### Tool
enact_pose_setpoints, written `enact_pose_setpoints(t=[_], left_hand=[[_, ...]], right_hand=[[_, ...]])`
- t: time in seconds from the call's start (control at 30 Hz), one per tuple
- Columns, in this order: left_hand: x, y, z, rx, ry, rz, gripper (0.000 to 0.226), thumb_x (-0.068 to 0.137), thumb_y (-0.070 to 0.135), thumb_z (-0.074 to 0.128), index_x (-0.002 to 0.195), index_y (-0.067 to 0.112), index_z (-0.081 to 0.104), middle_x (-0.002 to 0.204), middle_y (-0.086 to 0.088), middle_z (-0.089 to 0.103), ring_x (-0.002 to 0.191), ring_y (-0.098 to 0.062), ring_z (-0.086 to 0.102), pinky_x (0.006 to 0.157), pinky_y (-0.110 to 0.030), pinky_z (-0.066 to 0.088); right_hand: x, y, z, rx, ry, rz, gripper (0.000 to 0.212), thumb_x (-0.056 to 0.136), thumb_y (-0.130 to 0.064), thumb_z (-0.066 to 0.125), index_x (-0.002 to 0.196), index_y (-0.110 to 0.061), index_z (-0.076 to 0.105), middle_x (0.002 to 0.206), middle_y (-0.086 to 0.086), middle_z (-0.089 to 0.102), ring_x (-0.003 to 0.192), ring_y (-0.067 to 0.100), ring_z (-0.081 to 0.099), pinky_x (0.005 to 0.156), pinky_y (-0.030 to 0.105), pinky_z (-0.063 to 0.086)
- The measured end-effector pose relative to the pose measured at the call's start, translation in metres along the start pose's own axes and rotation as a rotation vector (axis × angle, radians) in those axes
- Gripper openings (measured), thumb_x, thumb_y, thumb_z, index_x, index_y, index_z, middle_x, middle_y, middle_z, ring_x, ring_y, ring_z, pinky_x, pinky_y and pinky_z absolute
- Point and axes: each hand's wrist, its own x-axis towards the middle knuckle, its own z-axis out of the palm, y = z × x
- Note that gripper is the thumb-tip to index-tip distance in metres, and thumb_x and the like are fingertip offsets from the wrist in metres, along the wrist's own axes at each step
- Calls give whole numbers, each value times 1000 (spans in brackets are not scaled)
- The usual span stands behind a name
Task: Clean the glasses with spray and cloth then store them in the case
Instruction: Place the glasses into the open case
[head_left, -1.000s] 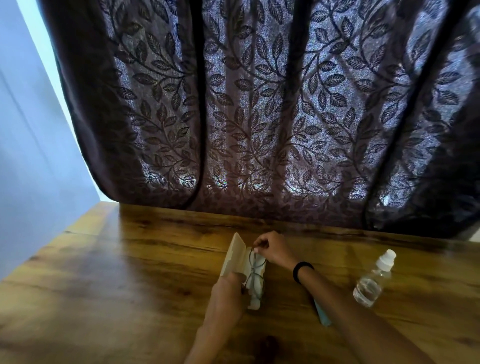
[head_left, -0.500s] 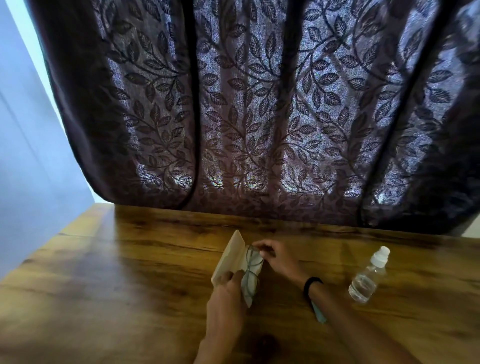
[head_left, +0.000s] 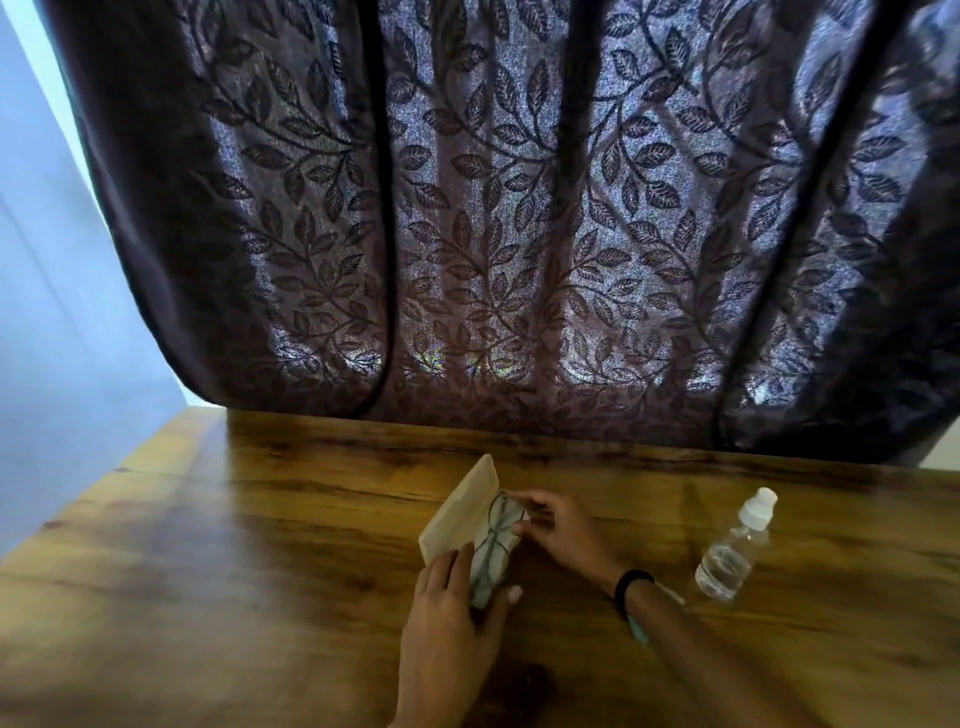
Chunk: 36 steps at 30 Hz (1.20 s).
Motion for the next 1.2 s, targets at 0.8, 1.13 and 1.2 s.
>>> enact_pose_setpoints(t=[0.8,1.13,1.2], left_hand=[[0,-4,-15,69,-61,-86,37,94,35,43,130,40,41,137,22,44,109,-1,55,77,-16,44],[2,0,-19,90,-86,-88,36,93,35,44,129,42,41,134,21,48,108,0,55,81,-16,44],[2,-1,-20,94,-85,-91,35,93,35,43,128,42,41,133,20,50,108,1,55,81,-14,44]], right_hand=[[-6,-8,4,-38,199,-19,26,87,-16,60,113,-13,62,113,1,65,98,7,56,70,4,42],[-3,-11,8,-6,270,-17,21,90,-12,55,108,-15,65,108,-1,66,89,3,56,63,-3,41],[-2,-10,9,-4,290,-10,22,91,-12,54,110,-14,64,110,1,66,89,2,54,62,-5,39]])
